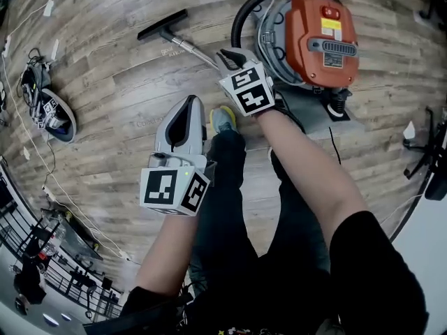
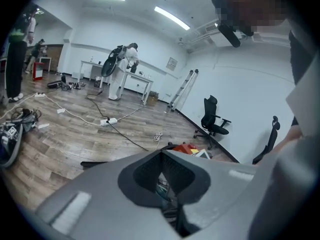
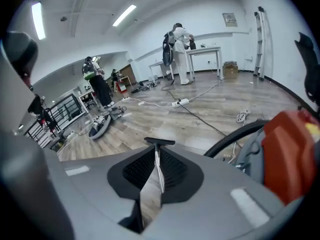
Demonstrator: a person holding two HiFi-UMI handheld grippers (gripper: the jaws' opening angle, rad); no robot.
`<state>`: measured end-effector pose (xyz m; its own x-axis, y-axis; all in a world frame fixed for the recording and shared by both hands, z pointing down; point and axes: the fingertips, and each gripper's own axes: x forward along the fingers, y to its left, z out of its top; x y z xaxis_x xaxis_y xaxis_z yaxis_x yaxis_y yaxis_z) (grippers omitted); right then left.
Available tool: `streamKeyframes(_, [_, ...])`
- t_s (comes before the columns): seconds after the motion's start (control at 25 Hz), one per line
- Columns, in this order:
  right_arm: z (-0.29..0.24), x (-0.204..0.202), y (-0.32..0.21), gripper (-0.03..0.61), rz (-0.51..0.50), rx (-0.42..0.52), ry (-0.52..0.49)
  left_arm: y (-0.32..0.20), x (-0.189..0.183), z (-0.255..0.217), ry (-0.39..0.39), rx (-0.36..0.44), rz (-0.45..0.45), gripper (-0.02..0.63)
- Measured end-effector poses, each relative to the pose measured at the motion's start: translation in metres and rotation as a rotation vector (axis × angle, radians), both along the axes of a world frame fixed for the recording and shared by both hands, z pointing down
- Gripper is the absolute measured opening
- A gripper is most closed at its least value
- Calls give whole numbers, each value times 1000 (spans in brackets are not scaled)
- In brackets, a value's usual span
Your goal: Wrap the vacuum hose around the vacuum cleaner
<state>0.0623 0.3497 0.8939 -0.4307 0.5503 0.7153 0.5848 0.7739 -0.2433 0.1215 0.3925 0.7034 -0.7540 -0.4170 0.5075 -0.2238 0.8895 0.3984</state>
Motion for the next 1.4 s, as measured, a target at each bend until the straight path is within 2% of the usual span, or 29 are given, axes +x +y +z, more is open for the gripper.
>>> streamKeyframes(0.12, [-94,7,-9,26,-13,-43,-71,-16,-3,-53,-36,-16,26,0])
streamKeyframes(0.48, [-356,25,-74,26,32,-138,-277,-69,-10,-219,-154,-41,50,0])
streamKeyframes(0.68, [-469,54,-110,25,44,-191,-359,-107,-1,-295,-224,-51,105,0])
streamKeyframes(0.92, [-527,83,-143,23,33,-210,-397,-156,12,-343,-271,-57,152,0])
streamKeyframes(1.4, [-554,83,-174,23,24,-218,-440,-199,22,-365,-285,-58,164,0])
